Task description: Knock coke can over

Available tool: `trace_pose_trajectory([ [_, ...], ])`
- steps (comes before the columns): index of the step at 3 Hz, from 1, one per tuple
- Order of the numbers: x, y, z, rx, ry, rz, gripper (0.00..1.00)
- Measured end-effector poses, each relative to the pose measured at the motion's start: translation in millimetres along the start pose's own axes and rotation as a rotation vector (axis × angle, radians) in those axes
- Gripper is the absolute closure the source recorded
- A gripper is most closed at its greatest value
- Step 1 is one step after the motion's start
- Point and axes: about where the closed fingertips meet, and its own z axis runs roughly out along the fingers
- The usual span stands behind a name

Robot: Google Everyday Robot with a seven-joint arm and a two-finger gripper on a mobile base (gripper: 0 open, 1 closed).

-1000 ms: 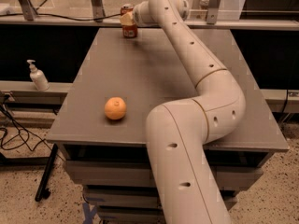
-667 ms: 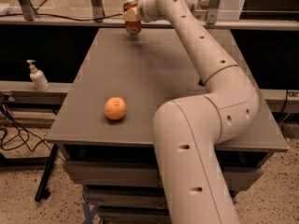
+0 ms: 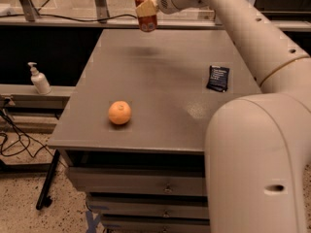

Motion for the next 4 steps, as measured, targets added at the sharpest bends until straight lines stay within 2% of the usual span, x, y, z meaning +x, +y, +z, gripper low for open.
trace_pose_trajectory([
  [1,2,27,-50,-0.026,0.084,-0.140,1.00],
  [2,4,46,-81,-0.041,0.216,-0.297,1.00],
  [4,6,76,-109,-0.032,0.540,-0.629,1.00],
])
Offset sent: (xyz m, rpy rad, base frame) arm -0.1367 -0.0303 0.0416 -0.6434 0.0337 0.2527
